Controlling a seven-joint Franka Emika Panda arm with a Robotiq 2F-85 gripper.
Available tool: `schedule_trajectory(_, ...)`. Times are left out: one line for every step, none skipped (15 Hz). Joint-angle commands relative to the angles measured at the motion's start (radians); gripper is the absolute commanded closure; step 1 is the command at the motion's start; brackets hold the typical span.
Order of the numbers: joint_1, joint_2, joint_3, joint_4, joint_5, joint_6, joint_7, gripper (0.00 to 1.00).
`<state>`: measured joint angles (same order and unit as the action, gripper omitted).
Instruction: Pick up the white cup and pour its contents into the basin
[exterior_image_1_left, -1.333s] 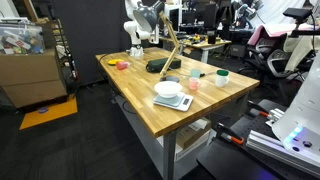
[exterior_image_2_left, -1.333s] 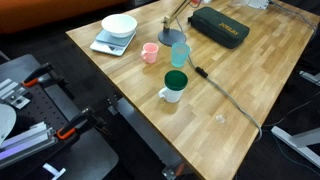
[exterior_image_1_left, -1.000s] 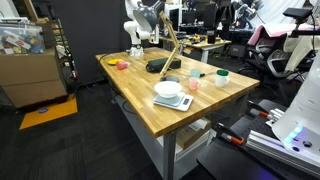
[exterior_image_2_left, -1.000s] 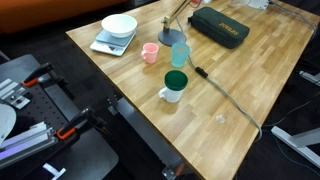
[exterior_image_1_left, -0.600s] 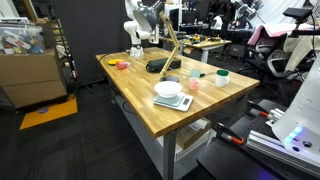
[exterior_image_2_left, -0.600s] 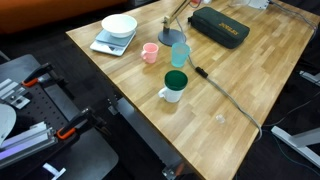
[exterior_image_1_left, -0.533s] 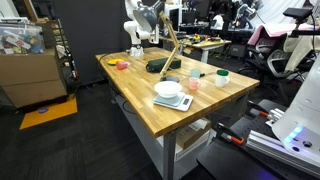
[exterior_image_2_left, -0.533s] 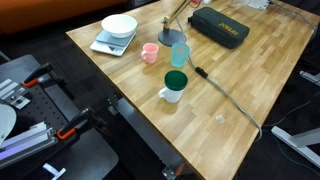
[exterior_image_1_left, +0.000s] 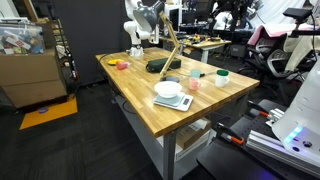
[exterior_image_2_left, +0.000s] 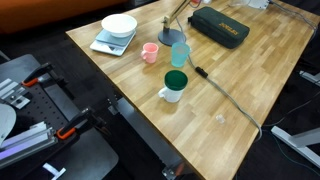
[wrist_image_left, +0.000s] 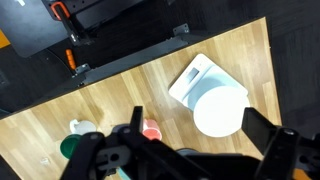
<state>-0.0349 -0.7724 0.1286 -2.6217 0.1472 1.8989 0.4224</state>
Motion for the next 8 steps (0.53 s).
schedule_trajectory(-0.005, 0.000, 0.004, 0.002, 0.003, -0.003, -0.003, 0.00)
schedule_trajectory(-0.004, 0.000, 0.004, 0.002, 0.003, -0.003, -0.003, 0.00)
schedule_trajectory(-0.004, 0.000, 0.004, 0.002, 0.003, -0.003, -0.003, 0.00)
schedule_trajectory(-0.004, 0.000, 0.004, 0.002, 0.003, -0.003, -0.003, 0.00)
schedule_trajectory(-0.015, 0.000, 0.002, -0.002, -0.004, 0.002, 0.002, 0.00)
schedule_trajectory(-0.032, -0.003, 0.001, -0.007, -0.021, 0.005, 0.011, 0.00)
schedule_trajectory(-0.050, -0.009, 0.000, -0.014, -0.040, 0.009, 0.021, 0.00)
schedule_trajectory(-0.081, -0.018, -0.001, -0.024, -0.075, 0.013, 0.040, 0.00)
